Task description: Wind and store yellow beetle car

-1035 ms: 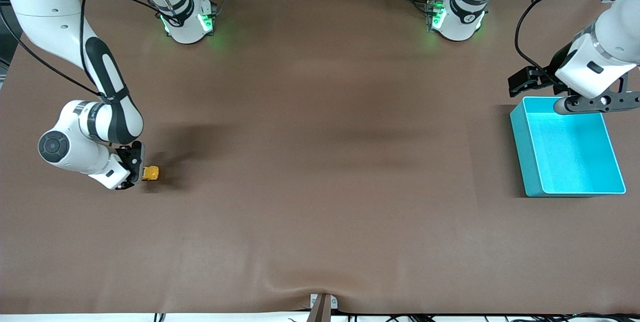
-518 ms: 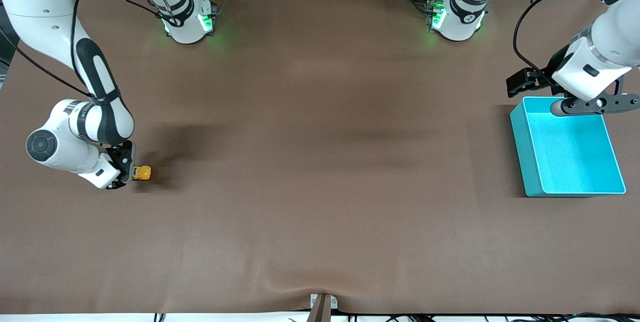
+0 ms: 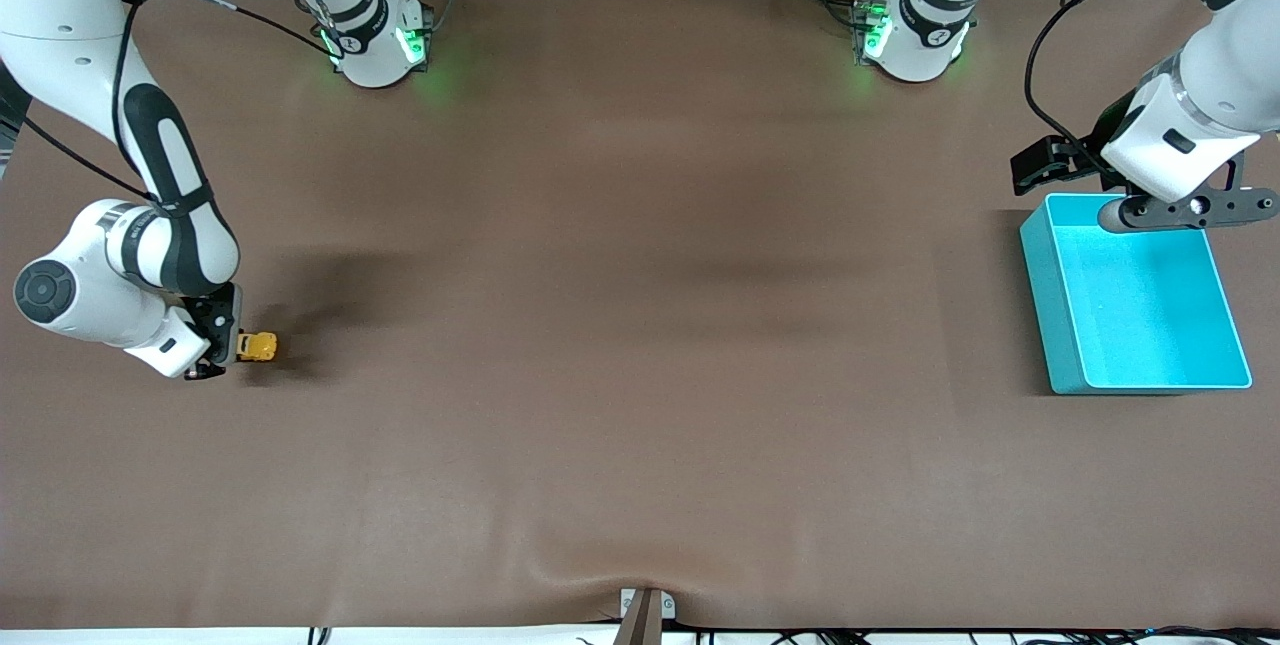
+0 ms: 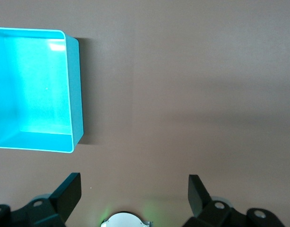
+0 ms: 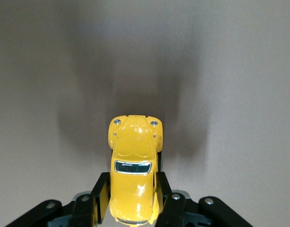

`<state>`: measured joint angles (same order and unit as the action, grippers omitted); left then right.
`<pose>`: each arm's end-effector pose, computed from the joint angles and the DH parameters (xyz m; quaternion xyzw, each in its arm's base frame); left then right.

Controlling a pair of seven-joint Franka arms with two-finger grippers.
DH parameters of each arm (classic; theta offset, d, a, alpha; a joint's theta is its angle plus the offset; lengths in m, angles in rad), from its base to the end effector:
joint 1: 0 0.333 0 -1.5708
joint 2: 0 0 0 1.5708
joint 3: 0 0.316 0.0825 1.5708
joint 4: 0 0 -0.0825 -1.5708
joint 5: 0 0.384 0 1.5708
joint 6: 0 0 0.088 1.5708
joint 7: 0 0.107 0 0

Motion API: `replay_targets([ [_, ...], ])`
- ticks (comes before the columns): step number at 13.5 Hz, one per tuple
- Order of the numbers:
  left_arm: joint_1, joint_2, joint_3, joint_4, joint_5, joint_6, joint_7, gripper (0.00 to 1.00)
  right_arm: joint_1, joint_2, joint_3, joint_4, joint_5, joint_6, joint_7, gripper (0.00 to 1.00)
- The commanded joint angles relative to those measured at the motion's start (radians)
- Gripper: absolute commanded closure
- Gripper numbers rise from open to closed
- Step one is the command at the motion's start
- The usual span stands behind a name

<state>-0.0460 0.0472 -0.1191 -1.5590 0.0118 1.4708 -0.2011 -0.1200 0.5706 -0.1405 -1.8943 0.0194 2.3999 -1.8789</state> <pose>0.5496 -0.0886 0.5959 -0.9976 -0.0180 0.0658 0.0153 0.6063 -0.1578 0.1974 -0.6876 -0.7248 0.0421 0.0107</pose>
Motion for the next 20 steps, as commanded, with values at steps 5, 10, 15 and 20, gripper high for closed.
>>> replay_targets([
  [5,-0.003,-0.001,-0.002,-0.006,-0.001,0.002,-0.021,0.00,-0.055,0.055,0.009,0.031,-0.003,-0.002,-0.031,0.53],
  [10,-0.005,0.002,-0.002,-0.006,-0.001,0.002,-0.021,0.00,-0.058,0.055,0.009,0.087,0.011,-0.048,-0.025,0.00],
  [15,-0.005,0.002,-0.002,-0.006,-0.001,0.002,-0.023,0.00,-0.066,0.055,0.009,0.247,0.014,-0.283,-0.019,0.00],
  [20,-0.006,0.010,-0.002,-0.006,-0.001,0.002,-0.023,0.00,-0.092,0.046,0.010,0.256,0.044,-0.332,-0.019,0.00],
])
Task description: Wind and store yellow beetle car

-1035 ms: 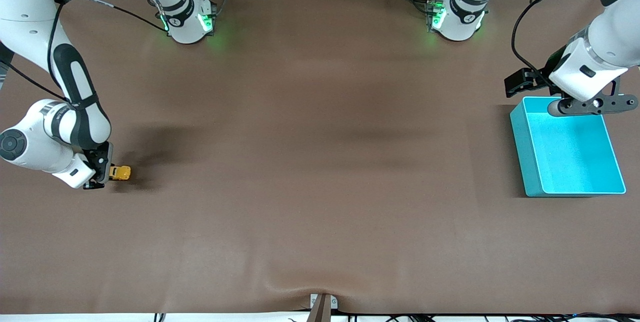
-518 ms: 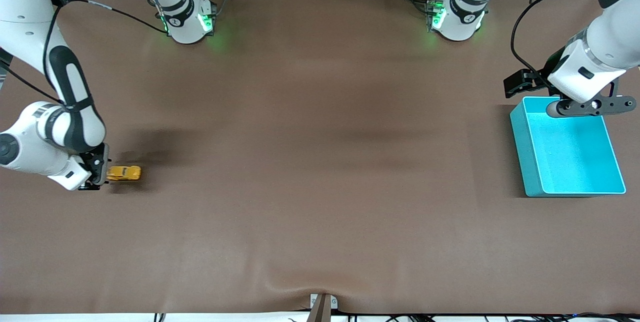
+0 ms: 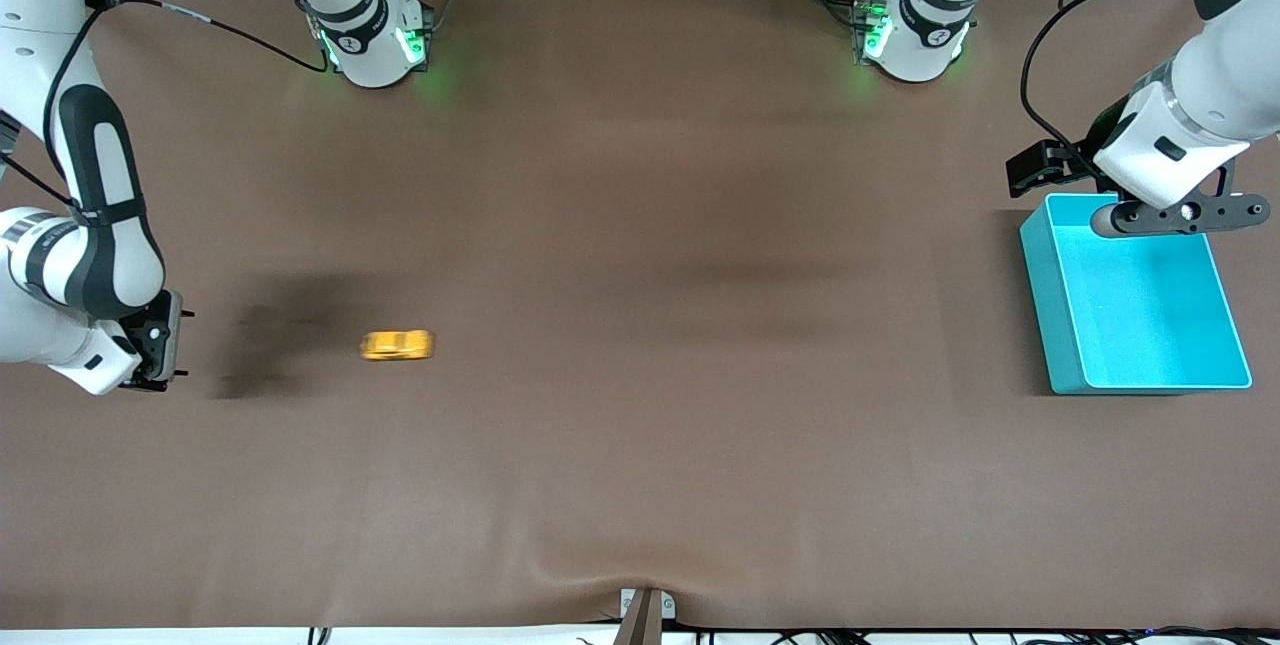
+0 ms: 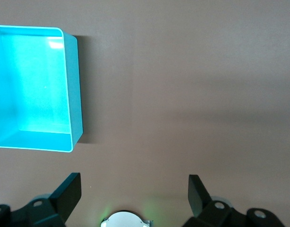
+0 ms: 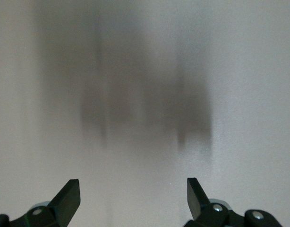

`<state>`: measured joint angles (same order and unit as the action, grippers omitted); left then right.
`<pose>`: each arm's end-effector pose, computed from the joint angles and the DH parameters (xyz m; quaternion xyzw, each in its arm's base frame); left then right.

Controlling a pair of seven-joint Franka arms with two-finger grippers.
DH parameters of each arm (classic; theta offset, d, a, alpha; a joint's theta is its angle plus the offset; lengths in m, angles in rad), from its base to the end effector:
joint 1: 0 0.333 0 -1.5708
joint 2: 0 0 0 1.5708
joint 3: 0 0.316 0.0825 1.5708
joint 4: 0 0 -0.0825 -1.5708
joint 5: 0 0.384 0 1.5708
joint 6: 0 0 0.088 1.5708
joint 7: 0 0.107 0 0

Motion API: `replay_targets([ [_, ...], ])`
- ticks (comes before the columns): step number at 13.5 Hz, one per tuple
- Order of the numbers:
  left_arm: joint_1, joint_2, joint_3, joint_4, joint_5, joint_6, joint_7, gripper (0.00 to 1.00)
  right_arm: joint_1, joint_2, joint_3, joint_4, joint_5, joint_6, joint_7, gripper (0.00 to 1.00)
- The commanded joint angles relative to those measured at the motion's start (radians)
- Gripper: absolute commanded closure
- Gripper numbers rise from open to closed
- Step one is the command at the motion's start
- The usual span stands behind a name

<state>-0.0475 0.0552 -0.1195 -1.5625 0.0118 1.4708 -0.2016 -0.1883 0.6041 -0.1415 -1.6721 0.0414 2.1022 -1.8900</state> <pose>0.5513 -0.0897 0.5899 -0.9972 -0.0173 0.0715 0.0160 0.6297 -0.2038 0.2427 -0.7102 -0.6985 0.0588 0.0642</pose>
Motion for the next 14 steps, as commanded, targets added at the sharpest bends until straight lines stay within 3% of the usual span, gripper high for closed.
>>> replay_targets([
  [1,-0.005,0.006,-0.002,0.002,-0.001,0.003,-0.022,0.00,-0.028,0.011,0.011,0.034,0.023,-0.042,-0.006,0.00],
  [14,0.015,0.035,-0.014,-0.040,-0.032,0.042,-0.108,0.00,-0.042,-0.027,0.010,0.049,0.023,-0.183,0.119,0.00],
])
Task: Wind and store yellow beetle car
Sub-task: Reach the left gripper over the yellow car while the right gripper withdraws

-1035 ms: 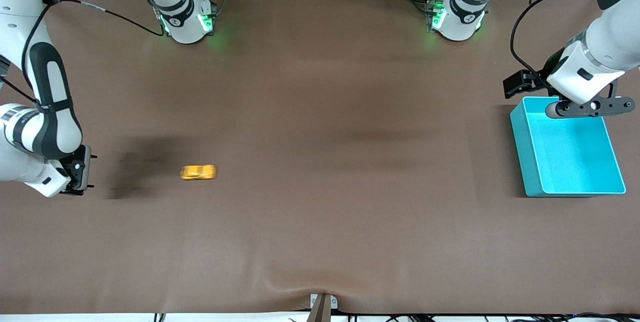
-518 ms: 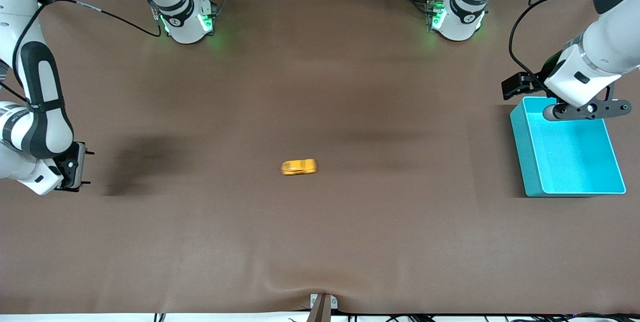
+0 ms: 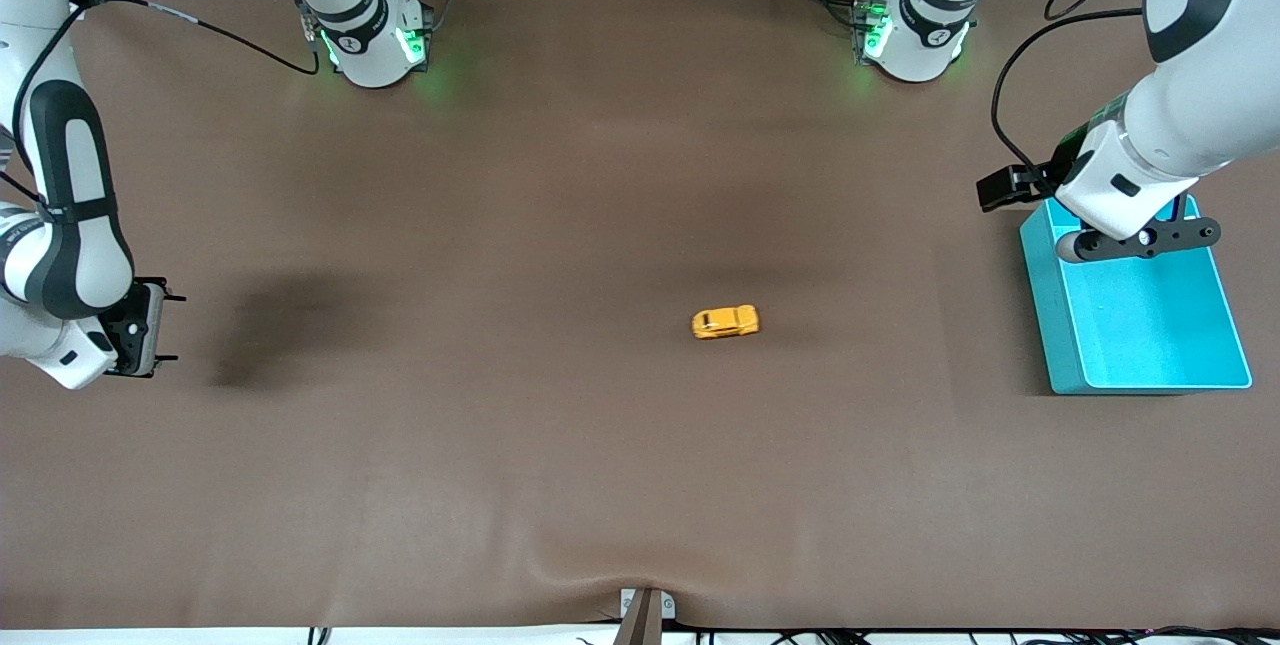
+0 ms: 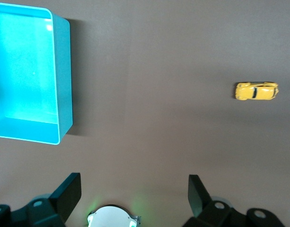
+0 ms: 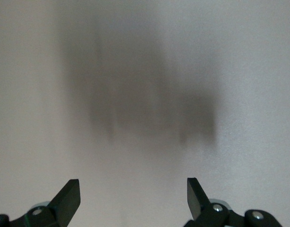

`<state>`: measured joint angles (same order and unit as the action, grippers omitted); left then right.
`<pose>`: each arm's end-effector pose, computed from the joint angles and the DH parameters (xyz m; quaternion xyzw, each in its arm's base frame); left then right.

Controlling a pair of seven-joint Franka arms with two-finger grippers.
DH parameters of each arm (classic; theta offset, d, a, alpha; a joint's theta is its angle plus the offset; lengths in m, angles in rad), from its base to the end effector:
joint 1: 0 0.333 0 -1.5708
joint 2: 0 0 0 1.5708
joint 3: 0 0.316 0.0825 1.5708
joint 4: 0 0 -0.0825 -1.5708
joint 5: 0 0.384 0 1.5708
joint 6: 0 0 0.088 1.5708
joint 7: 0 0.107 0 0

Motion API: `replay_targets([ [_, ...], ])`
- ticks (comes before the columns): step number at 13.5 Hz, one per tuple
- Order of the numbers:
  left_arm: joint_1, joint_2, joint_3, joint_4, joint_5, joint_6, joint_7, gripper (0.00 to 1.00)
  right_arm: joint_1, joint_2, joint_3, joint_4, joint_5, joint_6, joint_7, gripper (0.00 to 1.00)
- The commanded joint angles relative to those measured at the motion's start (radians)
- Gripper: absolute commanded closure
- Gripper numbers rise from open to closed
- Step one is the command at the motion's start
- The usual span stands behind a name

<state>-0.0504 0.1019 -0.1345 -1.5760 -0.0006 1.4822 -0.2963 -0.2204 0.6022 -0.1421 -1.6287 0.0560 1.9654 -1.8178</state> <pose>0.5610 -0.1015 0.5584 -0.9937 -0.0551 0.0961 0.0163 0.6201 -0.2207 0.2532 -0.7450 -0.6542 0.0749 0.1065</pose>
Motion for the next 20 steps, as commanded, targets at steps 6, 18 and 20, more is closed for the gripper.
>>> replay_targets([
  [6,0.000,-0.030,-0.022,-0.208,-0.056,0.261,-0.239,0.00,0.044,-0.106,0.021,0.006,0.013,-0.120,0.282,0.00],
  [18,-0.049,0.085,-0.186,-0.343,-0.049,0.579,-0.811,0.00,0.262,-0.294,0.019,0.334,0.047,-0.502,1.288,0.00],
  [20,-0.068,0.117,-0.186,-0.343,-0.047,0.621,-0.921,0.00,0.256,-0.305,0.016,0.339,0.041,-0.510,1.315,0.00],
])
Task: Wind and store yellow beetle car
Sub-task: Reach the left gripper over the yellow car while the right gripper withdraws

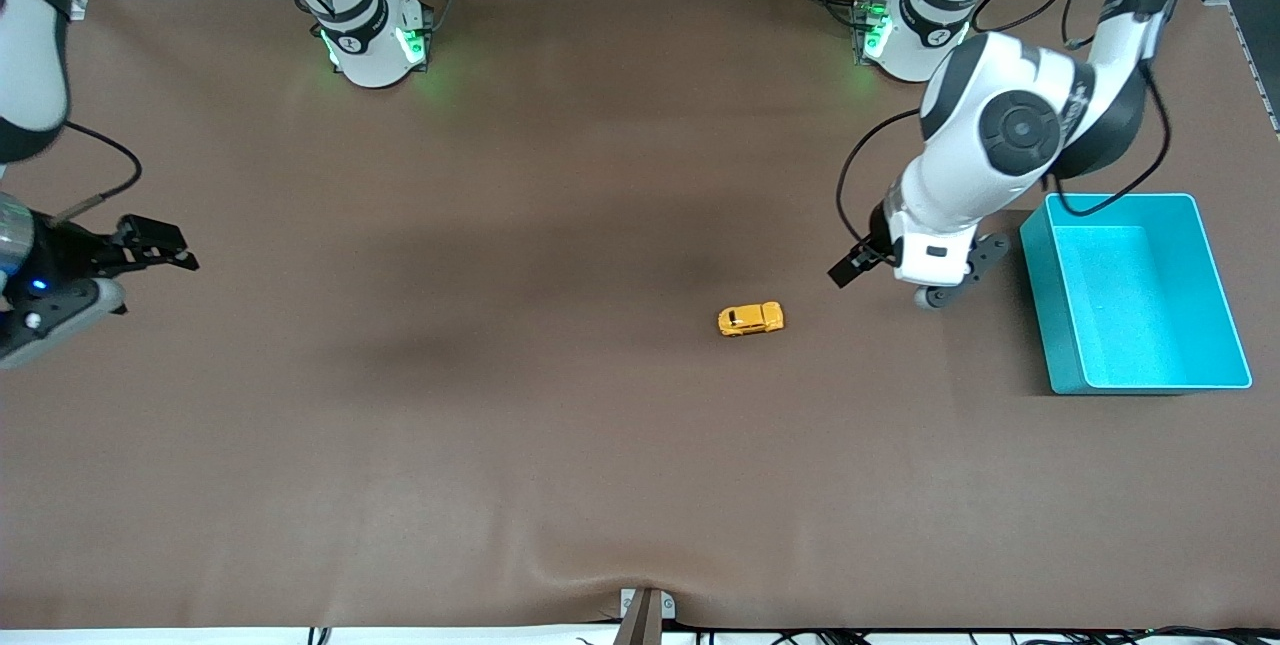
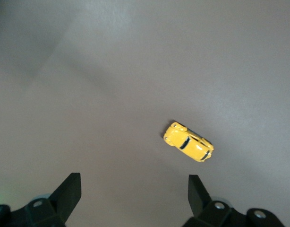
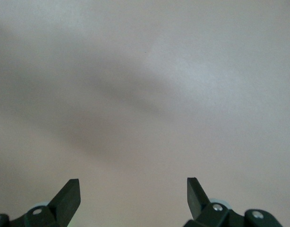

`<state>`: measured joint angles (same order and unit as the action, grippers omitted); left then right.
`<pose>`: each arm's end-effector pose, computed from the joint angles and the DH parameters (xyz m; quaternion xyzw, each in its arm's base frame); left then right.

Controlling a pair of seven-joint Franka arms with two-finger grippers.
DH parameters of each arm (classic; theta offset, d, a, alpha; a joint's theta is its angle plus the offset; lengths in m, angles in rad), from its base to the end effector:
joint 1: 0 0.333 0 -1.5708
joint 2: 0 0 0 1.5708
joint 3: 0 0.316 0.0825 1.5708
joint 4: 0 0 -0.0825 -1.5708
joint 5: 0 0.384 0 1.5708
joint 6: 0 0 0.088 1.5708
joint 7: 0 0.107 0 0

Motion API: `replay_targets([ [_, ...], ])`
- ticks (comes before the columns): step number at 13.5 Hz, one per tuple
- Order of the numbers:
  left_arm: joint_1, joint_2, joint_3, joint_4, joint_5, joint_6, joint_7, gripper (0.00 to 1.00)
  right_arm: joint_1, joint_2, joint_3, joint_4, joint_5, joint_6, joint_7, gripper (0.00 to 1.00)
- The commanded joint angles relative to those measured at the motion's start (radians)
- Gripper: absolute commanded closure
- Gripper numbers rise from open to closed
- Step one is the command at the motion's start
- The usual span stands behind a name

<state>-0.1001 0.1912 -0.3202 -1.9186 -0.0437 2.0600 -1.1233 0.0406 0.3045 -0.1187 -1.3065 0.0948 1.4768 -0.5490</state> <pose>0.5451 -0.2385 0.3957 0.9331 0.3558 -0.0488 0.0210 0.6326 -0.0271 0.5602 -0.9692 -0.2354 0.0537 0.0484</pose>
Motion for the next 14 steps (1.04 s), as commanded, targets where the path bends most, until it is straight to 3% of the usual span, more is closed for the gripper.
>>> replay_targets([
  [1,-0.026,0.040,0.000,0.000,-0.002,0.060,-0.139,0.00,-0.010,-0.007,-0.012,0.021,0.000,-0.015,0.047,0.00],
  [3,-0.049,0.066,0.000,0.000,-0.002,0.103,-0.226,0.00,-0.015,-0.007,-0.009,0.079,0.002,-0.019,0.090,0.00],
  [9,-0.122,0.155,0.001,-0.005,0.001,0.233,-0.531,0.00,0.077,-0.053,-0.001,0.082,-0.009,-0.015,0.562,0.00],
  [14,-0.122,0.169,0.000,-0.092,0.028,0.411,-0.725,0.00,0.044,-0.097,-0.009,0.076,-0.006,-0.010,0.561,0.00],
])
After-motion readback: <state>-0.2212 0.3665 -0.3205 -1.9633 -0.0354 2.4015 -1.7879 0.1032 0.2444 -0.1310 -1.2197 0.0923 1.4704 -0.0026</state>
